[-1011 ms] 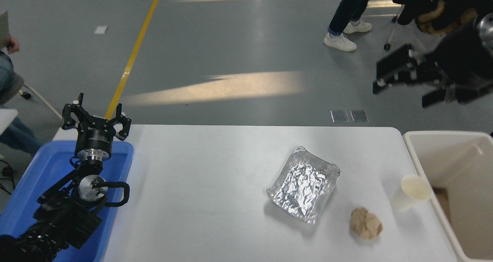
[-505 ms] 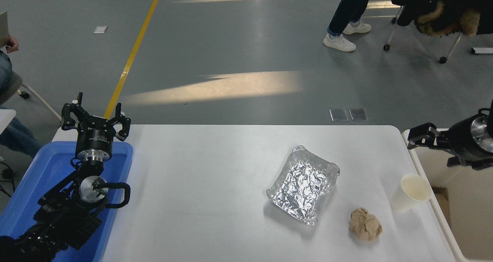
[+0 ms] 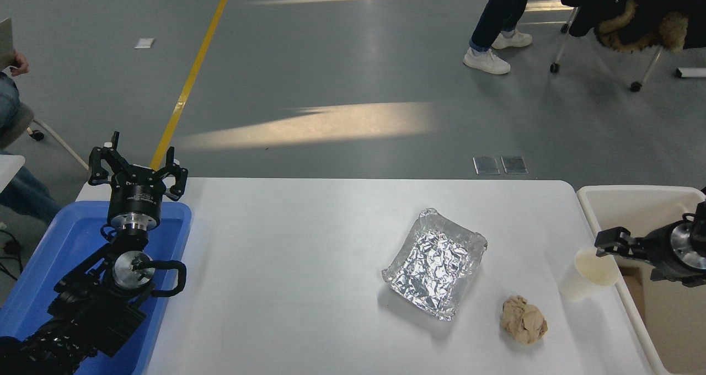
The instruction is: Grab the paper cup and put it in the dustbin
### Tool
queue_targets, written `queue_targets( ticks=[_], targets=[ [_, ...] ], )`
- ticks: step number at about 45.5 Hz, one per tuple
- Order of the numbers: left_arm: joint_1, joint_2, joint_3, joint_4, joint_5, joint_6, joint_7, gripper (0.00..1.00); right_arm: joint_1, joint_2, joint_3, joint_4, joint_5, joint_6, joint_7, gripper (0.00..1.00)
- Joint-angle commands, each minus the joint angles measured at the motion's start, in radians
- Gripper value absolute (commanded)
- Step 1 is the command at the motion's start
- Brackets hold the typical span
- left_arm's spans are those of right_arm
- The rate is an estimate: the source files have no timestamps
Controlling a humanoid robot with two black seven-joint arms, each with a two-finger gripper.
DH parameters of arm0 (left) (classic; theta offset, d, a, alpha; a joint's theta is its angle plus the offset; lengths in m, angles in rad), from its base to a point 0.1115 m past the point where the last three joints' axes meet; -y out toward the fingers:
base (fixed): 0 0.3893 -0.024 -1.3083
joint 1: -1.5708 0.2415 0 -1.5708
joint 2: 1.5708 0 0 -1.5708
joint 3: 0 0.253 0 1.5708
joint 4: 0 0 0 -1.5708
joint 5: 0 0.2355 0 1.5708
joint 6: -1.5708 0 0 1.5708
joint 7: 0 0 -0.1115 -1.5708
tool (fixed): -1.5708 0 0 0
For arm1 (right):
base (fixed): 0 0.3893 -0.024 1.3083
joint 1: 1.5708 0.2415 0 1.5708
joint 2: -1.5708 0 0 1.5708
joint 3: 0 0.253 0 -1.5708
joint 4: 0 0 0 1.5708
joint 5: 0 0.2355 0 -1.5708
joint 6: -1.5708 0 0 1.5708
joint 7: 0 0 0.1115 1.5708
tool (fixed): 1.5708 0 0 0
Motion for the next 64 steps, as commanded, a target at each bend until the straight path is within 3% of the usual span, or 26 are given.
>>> queue_targets(
  ticks=[1,11,19,21,23,26,31,48,56,64],
  targets=[
    [0.000,0.000,0.000,0.000,0.000,0.000,0.000,0.99,-0.100,0.001,0.054,-0.068,-0.009,-0.012,0.000,1.00],
    [0.000,0.000,0.000,0.000,0.000,0.000,0.000,0.99,-0.201,0.014,0.121,-0.159,-0.004,-0.022,-0.003,1.00],
    [0.000,0.000,0.000,0.000,0.000,0.000,0.000,0.99,-0.301,0.054,0.212,-0.231,0.004,-0.043,-0.005,0.85],
    [0.000,0.000,0.000,0.000,0.000,0.000,0.000,0.99,-0.313,0.060,0.216,-0.234,0.004,-0.043,-0.005,0.75],
    [0.000,0.000,-0.002,0.000,0.000,0.000,0.000,0.99,-0.316,0.070,0.216,-0.233,0.004,-0.043,-0.006,0.53],
    [0.000,0.000,0.000,0.000,0.000,0.000,0.000,0.99,-0.318,0.078,0.216,-0.233,0.010,-0.028,-0.017,0.00],
    [0.000,0.000,0.000,0.000,0.000,0.000,0.000,0.99,-0.312,0.080,0.218,-0.234,0.016,-0.029,-0.055,0.00],
    [-0.002,0.000,0.000,0.000,0.002,0.000,0.000,0.99,-0.106,-0.055,0.201,-0.056,-0.003,-0.023,-0.060,0.00],
    [-0.002,0.000,0.000,0.000,0.002,0.000,0.000,0.99,0.318,-0.153,0.021,0.264,-0.079,0.049,-0.064,0.00],
    [-0.002,0.000,0.000,0.000,0.002,0.000,0.000,0.99,0.791,-0.126,-0.213,0.545,-0.081,0.176,-0.061,0.00]
  ],
)
